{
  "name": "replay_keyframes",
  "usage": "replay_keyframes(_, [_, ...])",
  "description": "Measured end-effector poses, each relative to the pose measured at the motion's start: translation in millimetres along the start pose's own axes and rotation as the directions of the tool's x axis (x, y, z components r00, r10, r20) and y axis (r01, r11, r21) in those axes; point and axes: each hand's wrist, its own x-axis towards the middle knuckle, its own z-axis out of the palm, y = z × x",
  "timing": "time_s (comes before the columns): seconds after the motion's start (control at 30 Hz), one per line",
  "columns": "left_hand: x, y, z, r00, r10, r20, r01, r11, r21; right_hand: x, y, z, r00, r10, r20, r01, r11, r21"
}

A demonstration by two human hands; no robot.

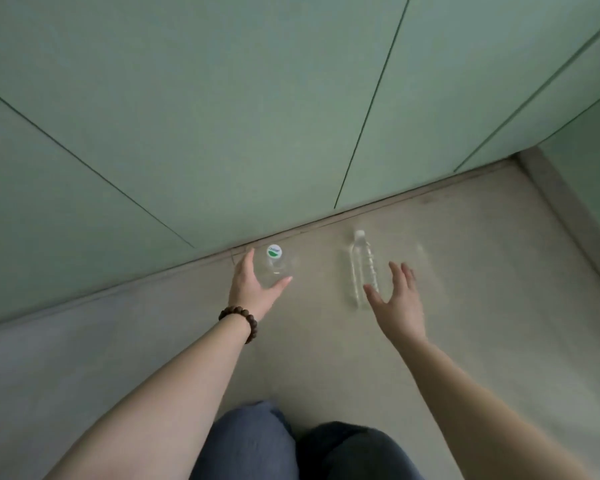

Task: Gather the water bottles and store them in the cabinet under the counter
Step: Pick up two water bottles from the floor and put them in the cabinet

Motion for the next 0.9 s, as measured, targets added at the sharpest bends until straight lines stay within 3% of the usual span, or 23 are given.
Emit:
replay_keyframes(0.23, [96,-80,61,0.997,0.07,-0.008,-0.071,0.991,-0.113,76,54,86,0.995,-0.087,-0.058,0.085,0.996,-0.035])
replay_keyframes(0.47, [127,-93,88,0.987,0.154,-0.05,-0.159,0.981,-0.115,111,76,117,0.989,-0.125,-0.076,0.12,0.991,-0.059])
replay_keyframes(0.9, [139,-60,94,0.94,0.342,0.019,-0.337,0.933,-0.129,182,83,142,0.991,0.134,-0.016,-0.135,0.973,-0.187])
